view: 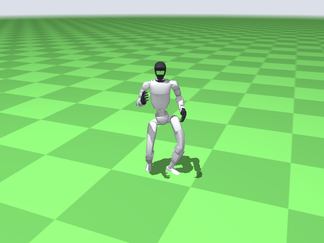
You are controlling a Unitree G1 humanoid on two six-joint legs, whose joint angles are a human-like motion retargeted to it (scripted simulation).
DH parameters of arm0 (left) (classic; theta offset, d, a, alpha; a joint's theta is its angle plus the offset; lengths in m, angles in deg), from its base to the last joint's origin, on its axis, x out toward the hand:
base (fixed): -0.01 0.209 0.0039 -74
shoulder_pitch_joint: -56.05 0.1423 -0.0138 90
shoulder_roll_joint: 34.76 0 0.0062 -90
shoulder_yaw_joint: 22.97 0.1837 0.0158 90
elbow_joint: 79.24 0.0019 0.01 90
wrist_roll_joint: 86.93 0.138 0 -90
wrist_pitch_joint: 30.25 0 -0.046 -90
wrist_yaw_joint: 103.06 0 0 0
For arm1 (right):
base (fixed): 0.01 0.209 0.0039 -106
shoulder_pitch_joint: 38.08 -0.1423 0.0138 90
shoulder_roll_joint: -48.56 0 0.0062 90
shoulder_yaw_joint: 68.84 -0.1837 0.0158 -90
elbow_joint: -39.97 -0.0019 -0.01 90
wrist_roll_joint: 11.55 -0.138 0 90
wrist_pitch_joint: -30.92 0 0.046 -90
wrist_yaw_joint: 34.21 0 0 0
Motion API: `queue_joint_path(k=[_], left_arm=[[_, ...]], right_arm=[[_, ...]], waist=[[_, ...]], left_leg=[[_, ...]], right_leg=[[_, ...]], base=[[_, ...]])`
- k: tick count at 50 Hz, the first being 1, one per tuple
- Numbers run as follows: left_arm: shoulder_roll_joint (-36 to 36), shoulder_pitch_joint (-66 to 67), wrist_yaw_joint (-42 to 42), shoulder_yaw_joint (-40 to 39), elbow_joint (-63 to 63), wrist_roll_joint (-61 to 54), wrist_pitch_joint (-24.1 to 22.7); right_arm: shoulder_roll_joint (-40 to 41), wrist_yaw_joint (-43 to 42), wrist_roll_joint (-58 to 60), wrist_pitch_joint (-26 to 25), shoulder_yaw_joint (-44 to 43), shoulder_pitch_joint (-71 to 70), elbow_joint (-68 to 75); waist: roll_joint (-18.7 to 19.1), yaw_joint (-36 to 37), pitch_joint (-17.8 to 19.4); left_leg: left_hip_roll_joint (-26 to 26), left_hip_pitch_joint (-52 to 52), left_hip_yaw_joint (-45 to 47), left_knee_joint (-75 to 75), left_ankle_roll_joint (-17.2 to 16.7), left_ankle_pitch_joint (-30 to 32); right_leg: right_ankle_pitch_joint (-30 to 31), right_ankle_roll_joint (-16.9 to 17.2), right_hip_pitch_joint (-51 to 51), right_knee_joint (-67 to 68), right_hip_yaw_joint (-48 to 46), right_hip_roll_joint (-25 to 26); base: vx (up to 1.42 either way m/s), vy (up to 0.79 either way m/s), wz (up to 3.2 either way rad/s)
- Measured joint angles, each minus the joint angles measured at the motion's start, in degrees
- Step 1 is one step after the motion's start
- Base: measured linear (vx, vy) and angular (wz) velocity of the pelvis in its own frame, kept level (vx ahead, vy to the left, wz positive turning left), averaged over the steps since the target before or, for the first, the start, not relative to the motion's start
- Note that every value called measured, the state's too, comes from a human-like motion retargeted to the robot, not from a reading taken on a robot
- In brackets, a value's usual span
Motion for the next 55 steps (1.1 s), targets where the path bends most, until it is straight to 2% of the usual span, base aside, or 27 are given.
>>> queue_joint_path(k=[2,5,8,14,24,33,40,45,50,55], left_arm=[[-0.4,-1.6,0.2,0.4,-2.6,-1.2,-0.4],[-0.5,-4.4,0.8,1.3,-6.1,-2.2,-1.0],[-0.4,-7.2,2.0,2.2,-8.4,-2.5,-1.6],[-0.1,-11.9,4.9,3.4,-10.2,-3.2,-2.7],[0.1,-14.6,7.6,5.1,-9.6,-7.0,-3.7],[0.6,-17.3,10.3,9.2,-8.3,-5.3,-4.1],[0.4,-18.1,13.7,13.0,-6.3,-0.7,-4.0],[0.5,-19.3,16.9,15.3,-4.9,2.6,-4.3],[0.3,-21.3,20.2,16.5,-4.3,6.2,-4.9],[-0.1,-23.1,23.2,16.2,-4.0,10.6,-5.7]], right_arm=[[-0.2,-0.7,-2.5,0.9,1.4,-1.8,0.7],[-0.8,-1.8,-5.6,2.1,2.7,-3.9,1.9],[-0.9,-3.1,-7.7,3.0,3.2,-4.9,3.2],[-0.6,-6.4,-10.2,4.3,2.7,-5.5,6.1],[0.4,-11.5,-12.9,6.1,0.3,-4.5,8.8],[0.4,-15.7,-12.4,7.0,-2.1,-4.6,11.2],[0.2,-20.5,-10.0,7.3,-3.3,-5.5,15.0],[0.5,-23.0,-8.3,7.3,-3.0,-5.3,17.1],[1.1,-23.7,-7.2,7.5,-2.6,-4.2,17.2],[1.7,-23.4,-5.5,7.3,-2.7,-3.1,16.4]], waist=[[4.4,2.0,2.6],[10.9,5.0,5.8],[14.7,6.0,7.8],[18.5,4.8,10.7],[21.7,2.6,14.5],[23.8,1.1,15.7],[23.6,-0.4,15.8],[20.3,-1.8,15.7],[15.7,-3.0,15.7],[13.0,-3.3,16.3]], left_leg=[[5.7,-3.6,-8.3,10.3,-1.3,-3.2],[10.4,-5.4,-18.6,18.9,-3.1,-6.0],[10.6,-3.9,-24.4,21.8,-3.6,-7.6],[8.5,1.6,-29.4,23.1,-3.1,-9.3],[7.5,10.3,-33.0,27.1,-2.6,-10.7],[6.3,17.7,-35.1,26.6,-4.4,-11.1],[3.0,23.3,-34.5,17.8,-4.4,-16.1],[-2.9,26.5,-32.8,7.1,-2.6,-18.5],[-10.0,29.6,-31.9,-4.6,-0.9,-17.7],[-14.5,31.4,-32.1,-12.0,0.1,-16.5]], right_leg=[[0.8,-1.0,0.8,-0.8,1.8,8.0],[3.4,-2.2,2.3,-3.3,5.0,19.1],[5.7,-2.5,3.4,-5.1,8.3,25.5],[7.8,-2.0,5.5,-6.6,12.3,31.5],[8.9,-1.0,8.7,-6.9,13.1,35.7],[10.2,-0.2,10.1,-8.3,11.1,36.5],[10.5,1.3,9.7,-8.8,9.2,33.3],[9.8,3.4,8.2,-7.4,9.1,26.9],[9.0,5.9,6.2,-5.5,10.1,19.5],[9.8,7.9,4.4,-4.2,10.9,14.9]], base=[[-0.17,-0.24,-2.93],[-0.12,-0.21,-2.90],[-0.08,-0.17,-2.29],[-0.03,-0.12,-1.52],[-0.02,-0.05,-0.71],[-0.02,0.00,-0.11],[-0.07,0.08,0.21],[-0.12,0.12,0.44],[-0.13,0.14,0.46],[-0.14,0.15,0.33]])
